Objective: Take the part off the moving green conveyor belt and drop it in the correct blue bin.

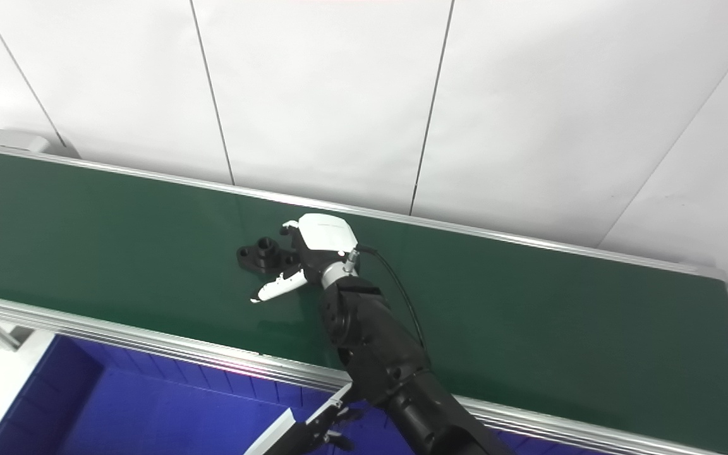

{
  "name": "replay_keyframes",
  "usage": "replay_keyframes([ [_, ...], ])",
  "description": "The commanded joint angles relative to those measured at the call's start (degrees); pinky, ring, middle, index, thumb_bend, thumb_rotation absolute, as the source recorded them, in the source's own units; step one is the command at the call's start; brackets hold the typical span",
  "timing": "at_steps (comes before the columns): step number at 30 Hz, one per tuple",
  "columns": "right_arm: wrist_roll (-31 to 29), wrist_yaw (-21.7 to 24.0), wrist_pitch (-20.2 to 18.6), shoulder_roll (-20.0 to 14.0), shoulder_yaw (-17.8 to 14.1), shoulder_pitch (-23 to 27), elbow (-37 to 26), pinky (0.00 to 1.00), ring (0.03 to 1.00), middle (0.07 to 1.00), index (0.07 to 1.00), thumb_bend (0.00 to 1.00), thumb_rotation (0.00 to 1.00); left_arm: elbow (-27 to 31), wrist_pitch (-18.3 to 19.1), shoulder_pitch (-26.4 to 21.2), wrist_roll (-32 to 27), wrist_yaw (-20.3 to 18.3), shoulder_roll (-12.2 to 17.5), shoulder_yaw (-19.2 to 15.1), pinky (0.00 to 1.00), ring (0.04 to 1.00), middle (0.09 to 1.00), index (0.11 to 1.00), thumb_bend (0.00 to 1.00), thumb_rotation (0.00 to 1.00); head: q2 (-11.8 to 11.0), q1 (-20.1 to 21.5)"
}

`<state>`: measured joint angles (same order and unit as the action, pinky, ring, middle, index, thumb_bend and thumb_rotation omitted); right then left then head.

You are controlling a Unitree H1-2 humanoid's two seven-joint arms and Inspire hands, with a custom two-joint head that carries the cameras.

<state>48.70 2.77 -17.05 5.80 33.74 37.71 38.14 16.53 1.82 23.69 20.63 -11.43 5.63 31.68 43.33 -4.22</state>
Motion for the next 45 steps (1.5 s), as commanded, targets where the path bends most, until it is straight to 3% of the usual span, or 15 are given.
replay_keyframes([
  [1,-0.5,-2.1,1.6,0.2,-0.2,1.9,-0.6,0.46,0.603,0.74,0.825,0.96,0.51,3.0,-2.7,5.3,0.6,-0.1,-4.8,9.0,0.72,0.908,0.984,0.993,0.82,0.74,0.0,0.0],
  [9,-0.7,-2.3,1.8,-1.3,0.7,1.4,-0.3,0.5,0.622,0.755,0.828,0.96,0.55,4.2,-1.2,5.7,0.8,-0.7,-4.0,9.0,0.75,0.916,0.981,0.989,0.83,0.77,0.0,0.3],
  [14,-0.8,-1.9,0.8,-1.6,1.2,0.5,-0.6,0.5,0.619,0.751,0.811,0.95,0.51,4.4,-0.8,5.8,0.6,-0.4,-3.6,9.2,0.76,0.915,0.982,0.986,0.82,0.75,0.0,0.7],
  [20,-0.5,-5.1,1.8,-1.8,2.1,-0.7,2.1,0.5,0.62,0.716,0.779,0.86,0.5,4.4,-0.8,6.0,1.1,0.1,-3.5,9.7,0.74,0.911,0.981,0.99,0.82,0.76,-0.3,-0.1],
  [24,-0.2,-7.8,2.7,-1.6,3.1,-1.4,4.3,0.41,0.554,0.686,0.725,0.74,0.44,4.8,0.0,6.0,1.2,0.3,-3.6,10.2,0.74,0.913,0.977,0.988,0.84,0.77,0.0,-0.5],
  [27,1.2,-10.7,3.4,-1.7,4.8,-1.8,5.9,0.37,0.503,0.624,0.657,0.7,0.34,5.1,0.5,6.1,1.3,0.4,-3.7,10.5,0.74,0.918,0.98,0.99,0.85,0.78,0.3,-0.5],
  [28,1.7,-11.6,3.7,-1.8,5.5,-1.9,6.4,0.33,0.439,0.55,0.56,0.59,0.23,5.2,0.7,6.1,1.3,0.4,-3.7,10.5,0.74,0.919,0.983,0.99,0.86,0.78,0.3,-0.5],
  [29,2.7,-12.8,4.2,-2.1,6.7,-2.0,7.0,0.31,0.418,0.525,0.527,0.55,0.19,5.2,0.6,6.1,1.3,0.5,-3.7,10.5,0.74,0.919,0.984,0.99,0.86,0.78,0.3,-0.6],
  [31,4.4,-13.7,4.1,-2.4,8.9,-2.3,7.6,0.16,0.218,0.3,0.488,0.52,0.14,5.0,0.3,6.0,1.4,0.7,-3.7,10.6,0.75,0.92,0.984,0.992,0.86,0.79,0.2,-0.8],
  [32,4.9,-14.1,3.7,-2.4,9.5,-2.6,7.7,0.11,0.164,0.243,0.482,0.52,0.13,5.0,0.4,6.0,1.5,0.7,-3.7,10.6,0.75,0.919,0.984,0.992,0.86,0.79,0.2,-0.8],
  [41,6.6,-15.4,2.3,-2.7,11.9,-4.7,8.5,0.06,0.128,0.204,0.474,0.52,0.12,4.7,0.6,5.6,1.5,0.8,-3.8,10.8,0.76,0.907,0.969,0.977,0.86,0.78,0.2,-1.1],
  [45,6.9,-15.4,2.1,-2.9,12.2,-5.3,8.3,0.09,0.159,0.244,0.477,0.52,0.12,4.6,0.6,5.5,1.6,0.7,-3.6,11.0,0.73,0.889,0.967,0.975,0.87,0.8,0.1,-0.9],
])
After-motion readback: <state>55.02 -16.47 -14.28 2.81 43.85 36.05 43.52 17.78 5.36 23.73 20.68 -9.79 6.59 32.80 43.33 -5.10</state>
